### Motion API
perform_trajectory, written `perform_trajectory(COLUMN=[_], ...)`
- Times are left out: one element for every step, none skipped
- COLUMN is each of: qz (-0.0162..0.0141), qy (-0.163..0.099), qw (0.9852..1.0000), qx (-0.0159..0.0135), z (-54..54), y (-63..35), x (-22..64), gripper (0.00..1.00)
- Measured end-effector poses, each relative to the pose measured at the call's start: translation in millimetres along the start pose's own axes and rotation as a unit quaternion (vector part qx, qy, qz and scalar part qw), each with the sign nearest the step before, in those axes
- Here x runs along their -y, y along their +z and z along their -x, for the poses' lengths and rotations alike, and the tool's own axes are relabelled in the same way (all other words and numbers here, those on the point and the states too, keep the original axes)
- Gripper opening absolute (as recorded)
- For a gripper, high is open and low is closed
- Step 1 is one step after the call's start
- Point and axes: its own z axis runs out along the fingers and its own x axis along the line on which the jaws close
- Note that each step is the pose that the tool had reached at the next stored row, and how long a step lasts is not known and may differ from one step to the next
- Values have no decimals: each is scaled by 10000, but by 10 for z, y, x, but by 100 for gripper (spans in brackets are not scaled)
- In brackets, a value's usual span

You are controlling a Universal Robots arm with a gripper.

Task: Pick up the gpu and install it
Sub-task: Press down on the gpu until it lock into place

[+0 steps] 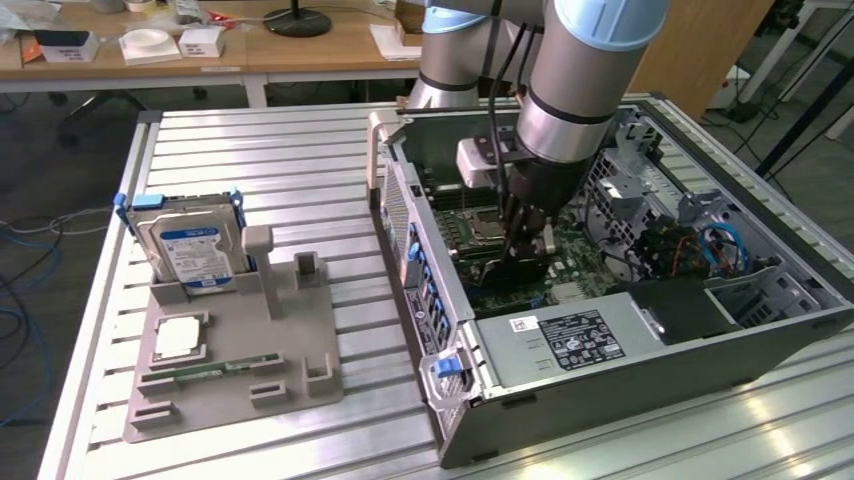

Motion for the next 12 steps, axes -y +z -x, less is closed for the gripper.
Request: perform_trajectory(qz=[0, 0, 0, 0, 0, 0, 1, 1, 0, 0, 0, 1], qy=[0, 0, 0, 0, 0, 0, 0, 0, 0, 0, 0, 0], qw=[10000, 10000, 10000, 10000, 10000, 10000, 10000, 10000, 10000, 10000, 10000, 10000], qx=[0, -1, -1, -1, -1, -1, -2, -2, 0, -1, -1, -2], z=[0, -1, -1, -1, -1, -1, -2, -2, -2, -2, -2, -3], y=[4, 8, 11, 15, 19, 22, 25, 28, 33, 35, 38, 40], x=[0, 0, 0, 0, 0, 0, 0, -1, -1, -1, -1, -1], gripper=[11, 11, 11, 11, 11, 11, 11, 11, 11, 11, 11, 11])
